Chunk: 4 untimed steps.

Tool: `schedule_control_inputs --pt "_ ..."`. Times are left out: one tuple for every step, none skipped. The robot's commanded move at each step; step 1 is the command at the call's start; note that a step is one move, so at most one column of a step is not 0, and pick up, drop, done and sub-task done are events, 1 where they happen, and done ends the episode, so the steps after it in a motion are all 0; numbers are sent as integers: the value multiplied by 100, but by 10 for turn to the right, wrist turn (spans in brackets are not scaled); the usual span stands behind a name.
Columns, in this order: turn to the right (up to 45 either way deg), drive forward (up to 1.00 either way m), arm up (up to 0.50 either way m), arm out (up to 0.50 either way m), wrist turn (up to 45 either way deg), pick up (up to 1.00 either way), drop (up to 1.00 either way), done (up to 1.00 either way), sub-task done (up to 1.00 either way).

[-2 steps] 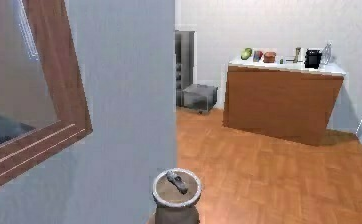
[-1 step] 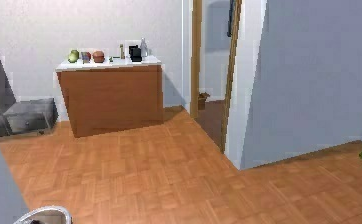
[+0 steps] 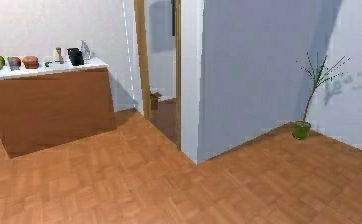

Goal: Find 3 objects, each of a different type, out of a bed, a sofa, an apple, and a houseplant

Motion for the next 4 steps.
schedule_control_inputs --pt "0 80 0 0 0 0 0 0 0" --pt "-300 0 0 0 0 0 0 0 0" --pt "0 75 0 0 0 0 0 0 0" --pt "-390 0 0 0 0 0 0 0 0"
